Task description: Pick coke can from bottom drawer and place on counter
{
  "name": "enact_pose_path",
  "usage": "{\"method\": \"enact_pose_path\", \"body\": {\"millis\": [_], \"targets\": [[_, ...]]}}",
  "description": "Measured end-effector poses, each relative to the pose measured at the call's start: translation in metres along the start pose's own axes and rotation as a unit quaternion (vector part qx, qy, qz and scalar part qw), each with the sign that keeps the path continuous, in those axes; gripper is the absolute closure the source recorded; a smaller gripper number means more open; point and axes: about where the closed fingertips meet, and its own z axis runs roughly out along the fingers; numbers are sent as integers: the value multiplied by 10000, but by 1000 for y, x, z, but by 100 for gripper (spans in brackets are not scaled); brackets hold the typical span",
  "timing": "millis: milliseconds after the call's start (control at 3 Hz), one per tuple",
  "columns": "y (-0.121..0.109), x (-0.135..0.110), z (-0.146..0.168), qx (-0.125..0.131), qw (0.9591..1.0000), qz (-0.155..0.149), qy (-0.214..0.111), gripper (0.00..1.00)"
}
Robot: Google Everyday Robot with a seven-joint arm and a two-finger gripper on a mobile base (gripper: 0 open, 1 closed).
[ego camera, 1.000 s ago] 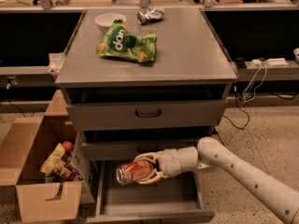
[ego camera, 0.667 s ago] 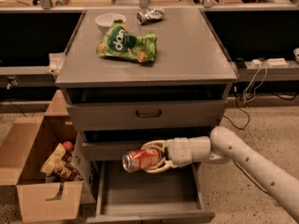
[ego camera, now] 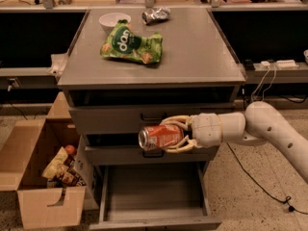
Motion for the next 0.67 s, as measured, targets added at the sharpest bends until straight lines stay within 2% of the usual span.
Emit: {"method": "enact_pose_path", "body": {"millis": [333,667], "targets": [[-7,-2,0,-15,10000,68,21,100],[-39,-19,-26,218,9996,102,165,100]]}}
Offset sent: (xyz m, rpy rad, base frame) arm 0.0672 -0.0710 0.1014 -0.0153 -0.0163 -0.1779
